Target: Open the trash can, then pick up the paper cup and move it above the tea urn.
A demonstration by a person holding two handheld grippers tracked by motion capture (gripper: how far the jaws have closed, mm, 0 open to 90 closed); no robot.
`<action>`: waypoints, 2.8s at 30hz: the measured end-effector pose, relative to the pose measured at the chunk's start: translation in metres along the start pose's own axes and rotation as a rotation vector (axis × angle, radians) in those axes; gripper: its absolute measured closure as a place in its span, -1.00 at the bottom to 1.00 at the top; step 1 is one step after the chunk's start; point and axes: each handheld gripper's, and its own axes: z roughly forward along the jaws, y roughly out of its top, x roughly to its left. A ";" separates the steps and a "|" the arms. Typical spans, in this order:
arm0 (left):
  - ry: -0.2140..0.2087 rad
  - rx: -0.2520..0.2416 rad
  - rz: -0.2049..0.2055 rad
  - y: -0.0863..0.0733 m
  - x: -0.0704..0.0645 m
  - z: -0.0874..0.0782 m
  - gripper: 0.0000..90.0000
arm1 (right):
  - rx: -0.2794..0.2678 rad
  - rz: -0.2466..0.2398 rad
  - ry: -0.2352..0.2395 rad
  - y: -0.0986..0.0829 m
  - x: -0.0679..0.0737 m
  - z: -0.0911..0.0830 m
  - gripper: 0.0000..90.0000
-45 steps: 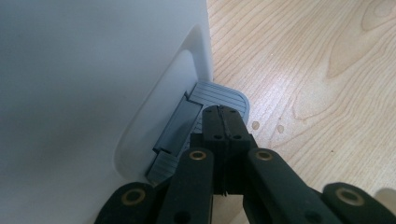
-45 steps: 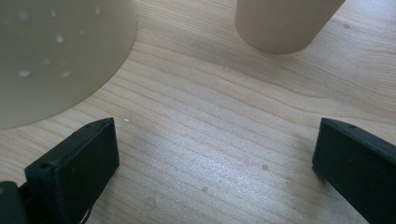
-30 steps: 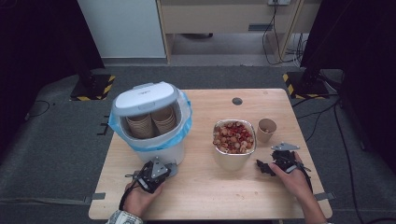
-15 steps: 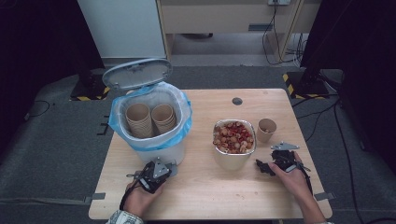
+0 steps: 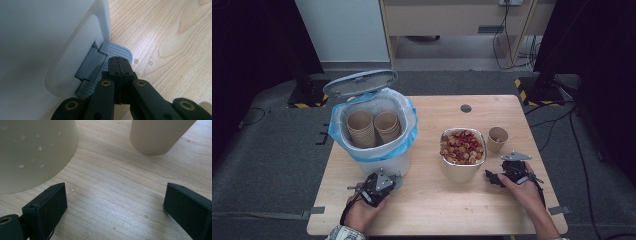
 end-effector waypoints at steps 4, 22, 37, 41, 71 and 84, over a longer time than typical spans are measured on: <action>-0.001 -0.002 -0.001 0.000 0.000 0.000 1.00 | -0.007 0.004 -0.007 0.001 -0.001 -0.001 -0.88; -0.003 0.000 0.003 0.000 0.001 0.000 1.00 | -0.058 0.042 -0.051 0.004 -0.008 -0.007 -0.87; -0.006 -0.003 0.000 -0.001 0.001 0.000 1.00 | -0.108 0.090 -0.070 0.012 -0.013 -0.014 -0.87; -0.007 -0.003 -0.002 -0.001 0.001 0.000 1.00 | -0.103 0.086 -0.078 0.019 -0.015 -0.017 -0.86; -0.010 -0.005 -0.002 -0.001 0.001 0.000 1.00 | -0.203 0.126 -0.081 0.061 -0.033 0.015 -0.84; -0.022 -0.013 -0.014 -0.002 0.002 0.000 1.00 | -0.211 0.161 -0.091 0.067 -0.034 0.035 -0.71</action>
